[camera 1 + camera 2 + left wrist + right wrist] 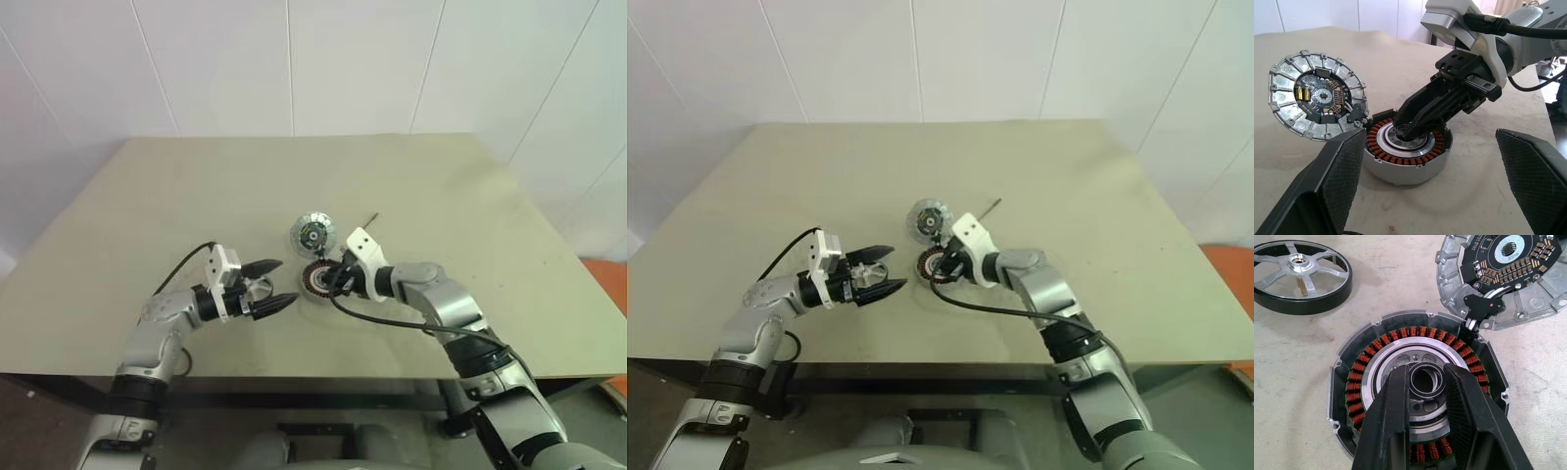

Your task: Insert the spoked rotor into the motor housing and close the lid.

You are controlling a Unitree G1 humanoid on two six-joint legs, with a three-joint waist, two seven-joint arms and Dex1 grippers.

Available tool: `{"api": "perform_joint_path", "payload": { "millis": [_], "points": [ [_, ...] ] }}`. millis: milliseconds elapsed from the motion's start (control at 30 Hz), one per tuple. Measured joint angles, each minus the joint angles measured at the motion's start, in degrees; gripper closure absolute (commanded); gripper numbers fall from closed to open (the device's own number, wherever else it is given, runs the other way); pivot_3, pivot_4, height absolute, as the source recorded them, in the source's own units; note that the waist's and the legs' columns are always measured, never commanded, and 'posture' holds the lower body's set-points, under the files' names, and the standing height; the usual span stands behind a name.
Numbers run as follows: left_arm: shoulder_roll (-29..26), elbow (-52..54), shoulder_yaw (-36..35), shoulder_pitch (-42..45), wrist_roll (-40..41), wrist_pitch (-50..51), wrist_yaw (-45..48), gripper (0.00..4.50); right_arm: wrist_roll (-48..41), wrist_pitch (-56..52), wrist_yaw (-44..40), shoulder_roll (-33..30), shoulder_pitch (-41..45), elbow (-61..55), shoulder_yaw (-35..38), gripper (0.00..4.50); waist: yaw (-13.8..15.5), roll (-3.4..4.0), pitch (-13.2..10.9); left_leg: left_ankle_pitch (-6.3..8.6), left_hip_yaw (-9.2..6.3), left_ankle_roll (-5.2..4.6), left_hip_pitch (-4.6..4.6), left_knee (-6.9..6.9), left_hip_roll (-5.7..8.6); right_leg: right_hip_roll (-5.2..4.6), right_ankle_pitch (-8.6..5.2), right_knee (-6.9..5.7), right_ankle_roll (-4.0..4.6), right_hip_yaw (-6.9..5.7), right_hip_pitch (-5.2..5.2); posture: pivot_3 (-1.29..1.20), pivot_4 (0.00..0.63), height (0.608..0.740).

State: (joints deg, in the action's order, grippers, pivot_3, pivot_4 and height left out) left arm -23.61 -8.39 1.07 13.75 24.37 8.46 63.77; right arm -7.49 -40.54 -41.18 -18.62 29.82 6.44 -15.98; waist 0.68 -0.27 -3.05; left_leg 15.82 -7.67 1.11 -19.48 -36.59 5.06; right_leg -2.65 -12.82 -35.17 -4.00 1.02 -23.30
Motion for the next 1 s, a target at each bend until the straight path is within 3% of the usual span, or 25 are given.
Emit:
{"api": "perform_joint_path", "payload": {
  "millis": [1000],
  "points": [
    [-0.09, -0.6, 0.1, 0.0, -0.1, -0.01, 0.15, 0.0, 0.42, 0.98, -0.02, -0.85, -0.88, -1.39, -1.08, 3.84, 0.08, 0.0, 0.0, 0.0, 0.0, 0.0, 0.0, 0.13, 0.01, -0.02, -0.01, 0.12, -0.01, 0.0, 0.0, 0.0, 0.0, 0.74]
  ]
}}
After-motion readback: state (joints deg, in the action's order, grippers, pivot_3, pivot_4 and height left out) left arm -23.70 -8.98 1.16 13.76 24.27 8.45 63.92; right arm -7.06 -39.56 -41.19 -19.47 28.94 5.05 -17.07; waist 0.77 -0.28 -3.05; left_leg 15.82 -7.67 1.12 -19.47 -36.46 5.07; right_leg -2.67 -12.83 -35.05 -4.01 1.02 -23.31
